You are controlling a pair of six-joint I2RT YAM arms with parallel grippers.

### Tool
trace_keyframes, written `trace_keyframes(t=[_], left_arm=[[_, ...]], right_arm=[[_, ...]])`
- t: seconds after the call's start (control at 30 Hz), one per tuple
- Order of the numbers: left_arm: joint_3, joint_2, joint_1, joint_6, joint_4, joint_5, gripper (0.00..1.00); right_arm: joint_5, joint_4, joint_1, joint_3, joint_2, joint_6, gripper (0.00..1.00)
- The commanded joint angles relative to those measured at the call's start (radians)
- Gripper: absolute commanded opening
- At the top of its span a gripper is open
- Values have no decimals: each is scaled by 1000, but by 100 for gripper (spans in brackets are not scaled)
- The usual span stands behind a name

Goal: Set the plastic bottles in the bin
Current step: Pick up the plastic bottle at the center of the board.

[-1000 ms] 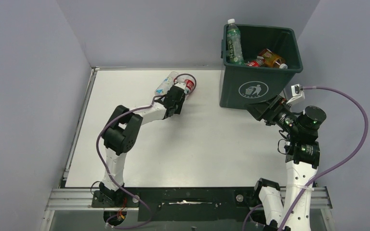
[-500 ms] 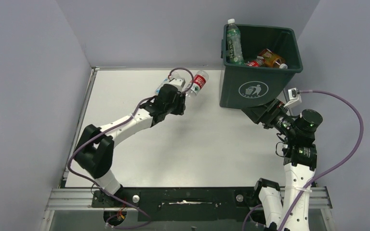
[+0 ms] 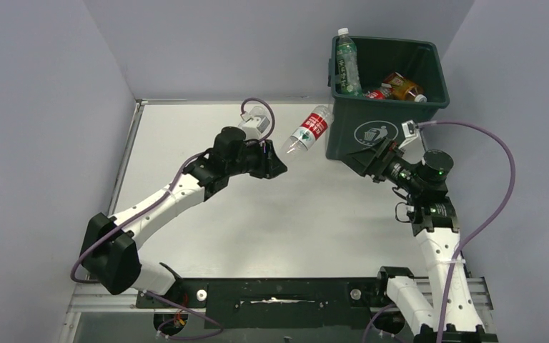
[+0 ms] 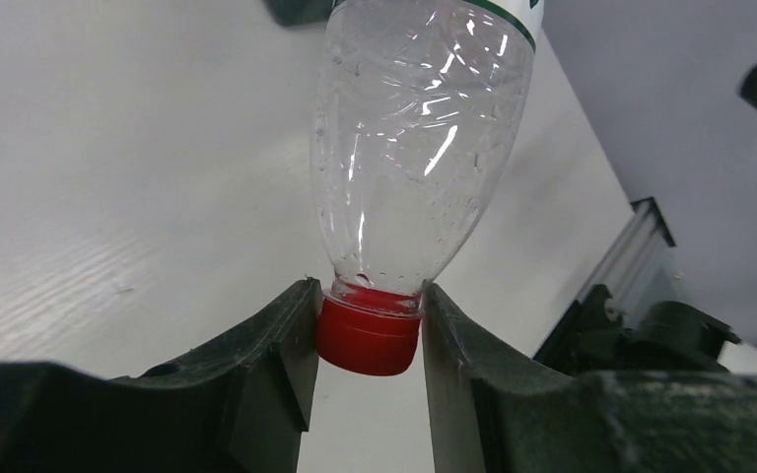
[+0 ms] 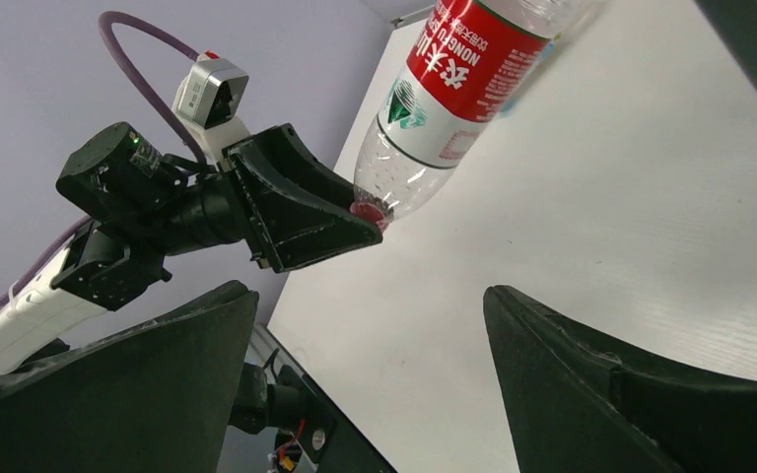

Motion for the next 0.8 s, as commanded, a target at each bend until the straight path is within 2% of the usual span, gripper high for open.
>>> trace_keyframes(t=[0.0,0.43,0.77], left_arm=[[-42,-61,-6,-145,165,206,33],[-122,-156,-54,-335,356,339,34],[-155,-132,-128,-370,415,355,34]], right_arm=[[99,149,84,24,52,34,89],[220,222,198,87,181,33,93],[291,281,266,121,211,61,94]])
